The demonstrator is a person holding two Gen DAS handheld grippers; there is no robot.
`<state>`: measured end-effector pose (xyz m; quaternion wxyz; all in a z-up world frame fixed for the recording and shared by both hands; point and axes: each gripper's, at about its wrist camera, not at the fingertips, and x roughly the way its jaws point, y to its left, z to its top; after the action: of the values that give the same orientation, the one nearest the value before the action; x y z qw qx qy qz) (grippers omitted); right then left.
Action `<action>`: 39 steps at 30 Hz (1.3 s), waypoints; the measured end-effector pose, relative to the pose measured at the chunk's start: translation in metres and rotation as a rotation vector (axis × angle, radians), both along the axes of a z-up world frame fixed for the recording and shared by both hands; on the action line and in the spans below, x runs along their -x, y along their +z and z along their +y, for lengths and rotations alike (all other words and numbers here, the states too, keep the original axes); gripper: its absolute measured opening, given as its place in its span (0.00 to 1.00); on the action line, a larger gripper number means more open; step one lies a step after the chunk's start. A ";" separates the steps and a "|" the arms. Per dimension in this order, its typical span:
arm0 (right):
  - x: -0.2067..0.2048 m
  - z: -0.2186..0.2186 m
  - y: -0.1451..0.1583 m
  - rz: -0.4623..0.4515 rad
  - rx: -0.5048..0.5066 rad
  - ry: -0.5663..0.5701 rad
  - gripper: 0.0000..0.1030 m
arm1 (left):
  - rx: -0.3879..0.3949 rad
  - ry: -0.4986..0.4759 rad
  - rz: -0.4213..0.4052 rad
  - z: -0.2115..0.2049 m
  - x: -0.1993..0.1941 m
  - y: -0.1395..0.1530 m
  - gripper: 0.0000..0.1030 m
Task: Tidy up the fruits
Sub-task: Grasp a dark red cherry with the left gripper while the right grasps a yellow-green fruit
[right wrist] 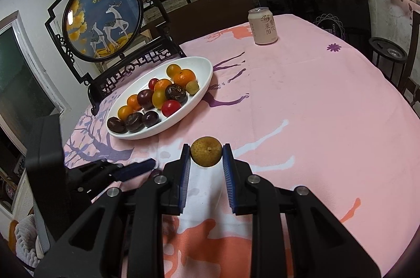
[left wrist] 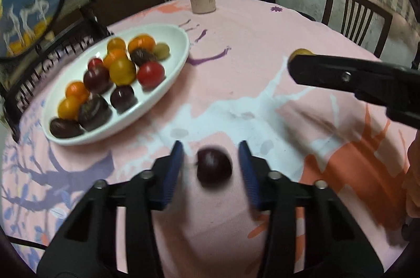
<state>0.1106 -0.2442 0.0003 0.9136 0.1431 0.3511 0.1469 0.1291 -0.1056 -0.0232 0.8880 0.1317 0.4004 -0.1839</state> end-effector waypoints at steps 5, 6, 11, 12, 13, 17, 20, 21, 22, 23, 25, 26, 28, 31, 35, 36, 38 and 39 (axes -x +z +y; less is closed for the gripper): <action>-0.003 0.001 -0.005 0.020 0.001 0.005 0.24 | 0.055 0.049 -0.007 0.015 0.001 0.004 0.26; -0.004 0.001 -0.007 0.029 0.001 0.007 0.24 | 0.052 0.061 -0.022 0.019 0.002 0.005 0.26; -0.004 0.006 -0.011 0.041 0.011 0.023 0.24 | 0.076 0.092 0.001 0.038 0.009 0.006 0.26; -0.003 0.006 -0.011 0.042 0.013 0.025 0.24 | 0.075 0.088 -0.004 0.038 0.013 0.006 0.28; -0.003 0.007 -0.011 0.042 0.015 0.026 0.24 | 0.073 0.080 -0.008 0.038 0.015 0.007 0.33; -0.004 0.006 -0.012 0.046 0.013 0.026 0.24 | 0.041 0.072 -0.012 0.034 0.022 0.005 0.55; -0.004 0.007 -0.012 0.046 0.012 0.029 0.24 | 0.055 0.063 0.002 0.035 0.024 0.005 0.47; -0.003 0.007 -0.012 0.046 0.012 0.031 0.24 | 0.058 0.060 0.013 0.036 0.024 0.004 0.33; -0.003 0.007 -0.012 0.046 0.011 0.032 0.24 | 0.061 0.058 0.021 0.036 0.026 0.003 0.27; -0.003 0.007 -0.012 0.046 0.010 0.033 0.24 | 0.062 0.057 0.022 0.036 0.028 0.003 0.27; -0.003 0.007 -0.012 0.048 0.009 0.036 0.24 | 0.062 0.047 0.018 0.035 0.033 0.004 0.27; -0.003 0.007 -0.012 0.048 0.010 0.037 0.24 | 0.052 0.045 0.019 0.033 0.036 0.003 0.27; -0.003 0.008 -0.012 0.048 0.011 0.041 0.24 | 0.021 0.055 0.017 0.031 0.041 0.001 0.58; -0.002 0.009 -0.012 0.047 0.011 0.044 0.24 | 0.014 0.068 -0.027 0.033 0.048 0.007 0.81; -0.002 0.009 -0.012 0.048 0.011 0.046 0.24 | 0.023 0.064 0.019 0.038 0.052 0.003 0.44; -0.002 0.009 -0.012 0.048 0.010 0.046 0.24 | 0.030 0.066 0.023 0.040 0.054 0.004 0.41; -0.002 0.009 -0.012 0.048 0.011 0.048 0.24 | 0.042 0.062 0.023 0.042 0.058 0.005 0.38; -0.002 0.010 -0.012 0.048 0.012 0.050 0.24 | 0.038 0.055 0.026 0.041 0.060 0.005 0.37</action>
<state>0.1129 -0.2346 -0.0114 0.9019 0.1322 0.3771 0.1639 0.0687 -0.0646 -0.0184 0.8899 0.1013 0.4116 -0.1685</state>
